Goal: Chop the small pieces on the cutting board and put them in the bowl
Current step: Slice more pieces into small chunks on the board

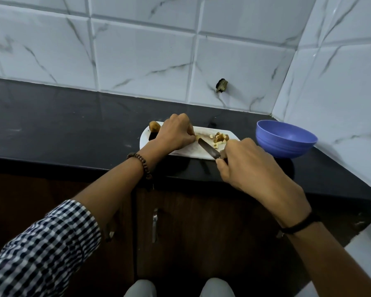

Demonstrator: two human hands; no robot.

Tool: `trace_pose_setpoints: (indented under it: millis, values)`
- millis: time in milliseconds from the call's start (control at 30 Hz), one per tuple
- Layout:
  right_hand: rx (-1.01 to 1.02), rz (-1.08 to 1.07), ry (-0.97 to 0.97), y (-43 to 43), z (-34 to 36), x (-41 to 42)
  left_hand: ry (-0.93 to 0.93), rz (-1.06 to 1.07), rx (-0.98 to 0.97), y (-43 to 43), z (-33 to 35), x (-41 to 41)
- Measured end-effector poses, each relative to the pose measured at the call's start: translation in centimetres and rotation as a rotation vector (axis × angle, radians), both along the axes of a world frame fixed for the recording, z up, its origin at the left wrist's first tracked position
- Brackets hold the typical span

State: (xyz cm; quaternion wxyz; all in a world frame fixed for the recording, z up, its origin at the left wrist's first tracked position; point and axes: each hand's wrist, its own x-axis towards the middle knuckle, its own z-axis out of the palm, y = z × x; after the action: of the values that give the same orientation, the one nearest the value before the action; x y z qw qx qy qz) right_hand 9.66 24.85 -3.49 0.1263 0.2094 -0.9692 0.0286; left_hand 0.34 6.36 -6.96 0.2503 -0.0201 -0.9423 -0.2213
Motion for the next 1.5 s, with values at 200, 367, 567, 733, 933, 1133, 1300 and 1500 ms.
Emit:
trace_pose_setpoints:
  millis: [200,367,567,733,933,1133,1300,1500]
  values:
    - [-0.150,0.005,-0.059,2.6,1.4,-0.5,0.010,-0.010,-0.002,0.1,-0.2,0.2]
    - [-0.217,-0.004,-0.085,4.0,0.3,-0.6,0.007,-0.029,0.010,-0.2,-0.3,0.0]
    - [-0.272,-0.068,-0.064,5.0,-1.2,-2.6,-0.037,-0.048,-0.076,-0.6,-0.7,-0.7]
    - [-0.333,-0.072,-0.022,4.9,-2.1,-3.5,-0.076,-0.078,-0.124,-0.9,0.1,-0.7]
    - [-0.420,-0.015,0.057,3.7,-2.4,-3.5,-0.122,-0.062,-0.115,-2.0,0.5,-0.5]
    - [-0.337,-0.058,-0.005,1.9,-2.5,-3.6,-0.088,-0.056,0.029,-3.2,-0.2,-0.5]
    - [-0.288,-0.029,-0.024,0.3,-2.4,-3.2,-0.007,-0.096,0.111,-3.5,0.5,0.0]
    - [-0.388,0.067,-0.101,-0.9,-2.9,-3.3,0.024,-0.100,0.175,-3.5,0.7,0.5]
